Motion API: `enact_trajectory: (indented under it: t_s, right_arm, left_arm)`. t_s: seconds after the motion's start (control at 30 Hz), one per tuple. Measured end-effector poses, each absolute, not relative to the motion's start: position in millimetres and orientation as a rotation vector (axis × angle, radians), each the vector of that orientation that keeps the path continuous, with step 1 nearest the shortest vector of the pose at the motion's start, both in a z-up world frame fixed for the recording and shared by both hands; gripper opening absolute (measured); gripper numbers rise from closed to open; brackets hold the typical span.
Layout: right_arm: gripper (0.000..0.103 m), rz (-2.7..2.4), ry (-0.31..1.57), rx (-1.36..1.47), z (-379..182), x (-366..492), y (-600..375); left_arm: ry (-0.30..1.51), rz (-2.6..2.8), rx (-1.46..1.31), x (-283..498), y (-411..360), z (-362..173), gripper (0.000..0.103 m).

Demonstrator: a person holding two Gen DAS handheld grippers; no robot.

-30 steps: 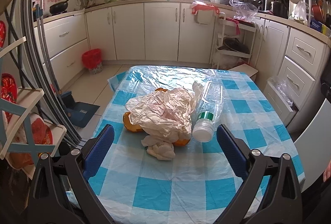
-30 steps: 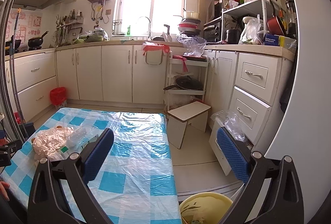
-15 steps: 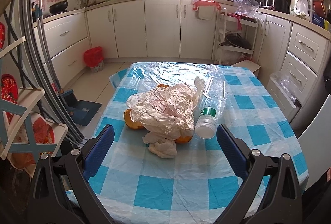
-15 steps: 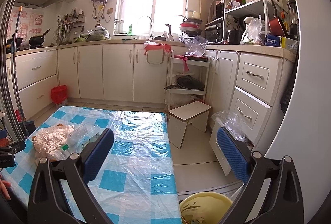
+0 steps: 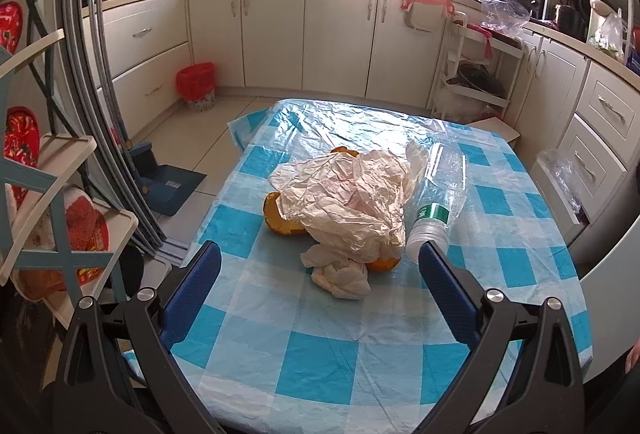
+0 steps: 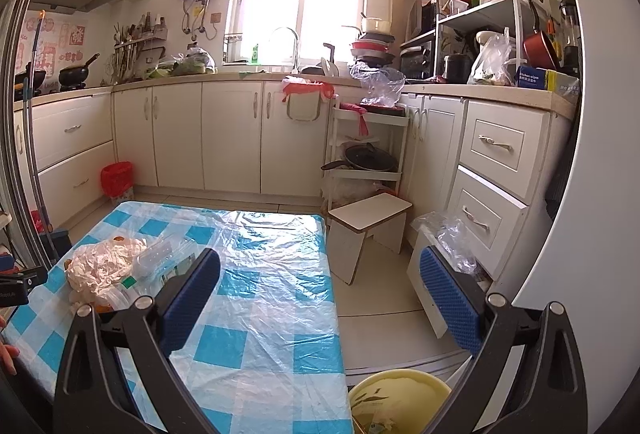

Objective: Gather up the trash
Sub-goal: 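Move both tools over the table toward the white tissue and clear bottle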

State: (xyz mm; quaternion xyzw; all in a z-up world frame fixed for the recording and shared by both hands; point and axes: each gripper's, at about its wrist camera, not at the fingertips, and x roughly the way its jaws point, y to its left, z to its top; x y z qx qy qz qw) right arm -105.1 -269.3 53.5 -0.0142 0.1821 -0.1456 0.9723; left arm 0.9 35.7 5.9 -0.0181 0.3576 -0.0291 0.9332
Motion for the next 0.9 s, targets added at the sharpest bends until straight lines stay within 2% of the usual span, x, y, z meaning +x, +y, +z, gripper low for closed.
enact_trajectory:
  t_s: [0.33, 0.7, 0.9]
  right_arm:
    - [0.096, -0.282, 0.386, -0.027, 52.0, -102.2, -267.8]
    - [0.096, -0.26, 0.416, -0.018, 46.8, -98.2, -266.0]
    - [0.096, -0.246, 0.458, -0.014, 35.9, -91.3, -266.1]
  left_arm:
    - [0.762, -0.042, -0.147, 6.7, 55.2, 0.7, 0.095]
    - [0.758, -0.022, -0.075, 5.3, 56.7, -3.0, 0.095]
    - [0.84, -0.077, -0.067, 9.5, 54.4, -20.9, 0.095]
